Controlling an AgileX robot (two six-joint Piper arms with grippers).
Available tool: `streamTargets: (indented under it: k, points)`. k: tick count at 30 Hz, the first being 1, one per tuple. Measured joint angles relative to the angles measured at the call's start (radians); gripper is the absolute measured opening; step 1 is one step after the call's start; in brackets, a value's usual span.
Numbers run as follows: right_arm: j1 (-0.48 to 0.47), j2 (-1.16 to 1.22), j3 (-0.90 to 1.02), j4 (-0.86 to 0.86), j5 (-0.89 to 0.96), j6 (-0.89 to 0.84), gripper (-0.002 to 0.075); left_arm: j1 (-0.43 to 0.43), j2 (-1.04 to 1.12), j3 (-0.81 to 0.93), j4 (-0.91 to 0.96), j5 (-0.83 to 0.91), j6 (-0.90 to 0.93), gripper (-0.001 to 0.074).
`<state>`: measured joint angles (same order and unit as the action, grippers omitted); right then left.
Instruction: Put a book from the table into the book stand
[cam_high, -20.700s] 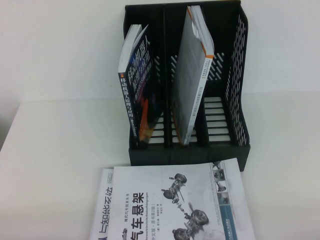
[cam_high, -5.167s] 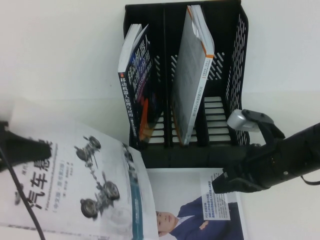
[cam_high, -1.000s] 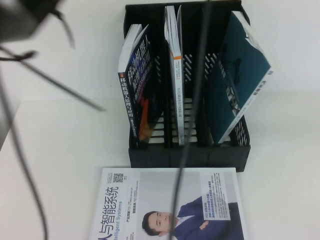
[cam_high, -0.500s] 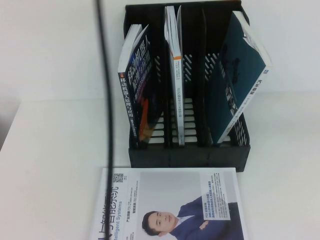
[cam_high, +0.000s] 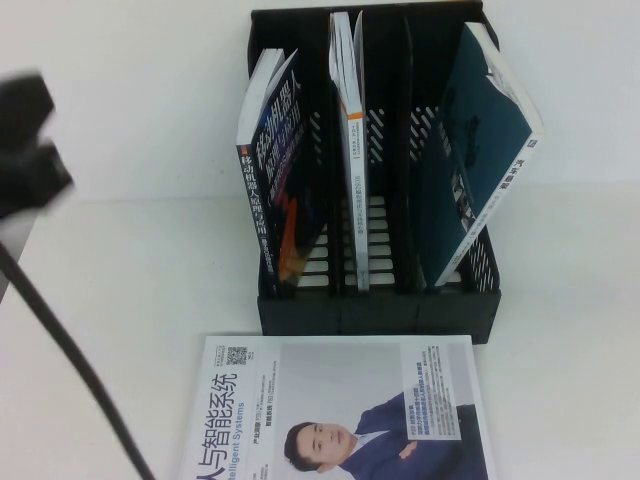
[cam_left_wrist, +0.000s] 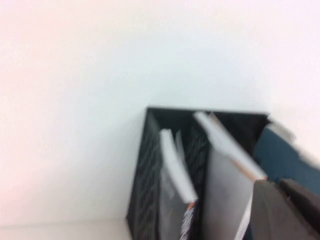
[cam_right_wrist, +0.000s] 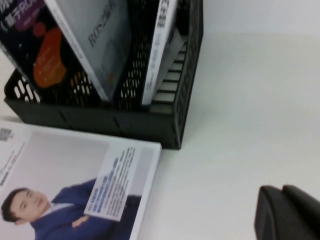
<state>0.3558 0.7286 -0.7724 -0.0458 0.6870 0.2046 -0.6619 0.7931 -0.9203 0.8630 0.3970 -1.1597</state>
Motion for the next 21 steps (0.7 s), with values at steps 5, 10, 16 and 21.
streamTargets:
  k: [5, 10, 16, 21]
  points:
    - [0.000, -0.085, 0.169, 0.021, -0.067, -0.014, -0.0001, 0.000, -0.013, 0.115, 0.112, -0.070, -0.064, -0.0001]
    - [0.000, -0.199, 0.334, 0.028, -0.105, -0.018, -0.0001, 0.000, -0.013, 0.157, 0.149, -0.121, -0.075, -0.0001]
    - [0.000, -0.332, 0.441, 0.030, -0.173, -0.018, -0.0001, 0.000, -0.013, 0.162, 0.161, -0.133, -0.075, -0.0001]
    - [0.000, -0.352, 0.441, 0.030, -0.147, -0.018, -0.0001, 0.000, -0.013, 0.162, 0.163, -0.133, -0.075, -0.0001]
